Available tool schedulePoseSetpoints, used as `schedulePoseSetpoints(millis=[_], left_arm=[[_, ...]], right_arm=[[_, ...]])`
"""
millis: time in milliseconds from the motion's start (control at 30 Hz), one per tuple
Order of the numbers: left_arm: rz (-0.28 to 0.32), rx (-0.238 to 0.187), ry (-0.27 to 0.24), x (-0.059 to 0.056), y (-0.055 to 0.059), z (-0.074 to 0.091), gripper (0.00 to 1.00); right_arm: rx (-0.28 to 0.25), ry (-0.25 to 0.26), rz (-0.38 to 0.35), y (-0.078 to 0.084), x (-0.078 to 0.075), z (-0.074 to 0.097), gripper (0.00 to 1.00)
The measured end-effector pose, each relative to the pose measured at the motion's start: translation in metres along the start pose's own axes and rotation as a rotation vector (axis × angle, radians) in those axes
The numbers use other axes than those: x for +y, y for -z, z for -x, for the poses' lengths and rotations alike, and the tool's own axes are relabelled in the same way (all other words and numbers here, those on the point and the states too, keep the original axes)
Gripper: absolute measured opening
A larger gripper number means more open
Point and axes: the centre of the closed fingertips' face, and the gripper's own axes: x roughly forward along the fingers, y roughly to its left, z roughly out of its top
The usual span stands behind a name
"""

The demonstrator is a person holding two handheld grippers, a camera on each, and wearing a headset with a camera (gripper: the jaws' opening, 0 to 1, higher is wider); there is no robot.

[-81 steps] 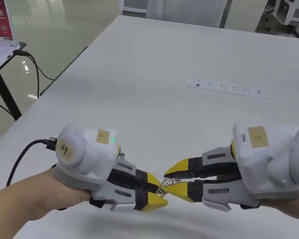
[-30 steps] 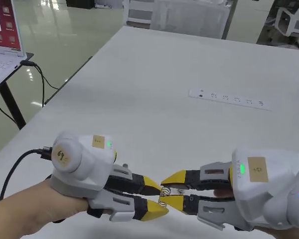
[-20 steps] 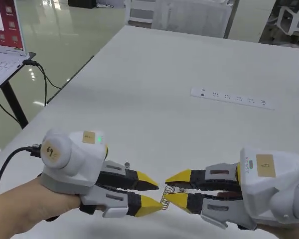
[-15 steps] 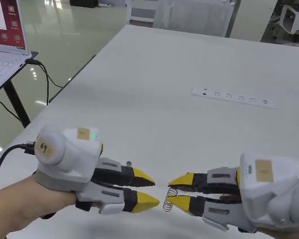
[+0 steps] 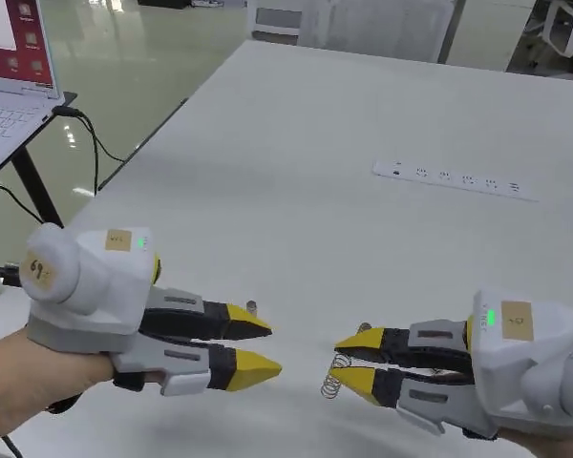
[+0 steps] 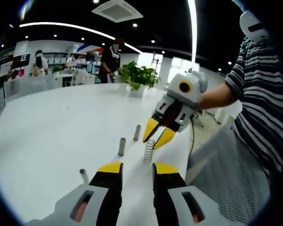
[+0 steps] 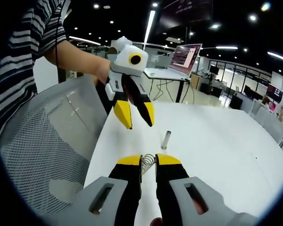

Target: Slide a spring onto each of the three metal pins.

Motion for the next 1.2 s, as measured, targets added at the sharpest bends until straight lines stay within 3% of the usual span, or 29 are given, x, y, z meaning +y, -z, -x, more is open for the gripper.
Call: schedulePoseSetpoints(millis=[167,400,600,833,967,1200], left_arm=[[0.027,0.004,-0.042,0.009,0.005,0.012,0.21],[0.042,0.006,-0.071,0.013,0.008,0.019,0.25],[0.066,0.013,-0.113,0.024,0.016,0.028,0.39],[0.051,0.049,-0.166,0.038,0.029,0.045,0.53],[0.052,0.041,-0.189,0.043,0.03,0.054,0.64],[0.045,0.075,-0.177,0.041,0.042,0.062,0.81]], right_arm=[[0.023,0.002,0.038,0.001,-0.001,0.0,0.07],[0.054,-0.008,0.1,0.001,0.0,-0.003,0.07],[0.047,-0.007,0.11,-0.006,-0.001,-0.005,0.08],[0.044,0.001,0.113,-0.011,-0.005,-0.005,0.08],[0.054,0.0,0.112,-0.012,-0.006,-0.01,0.08],[0.056,-0.002,0.128,-0.019,-0.009,-0.017,0.08]])
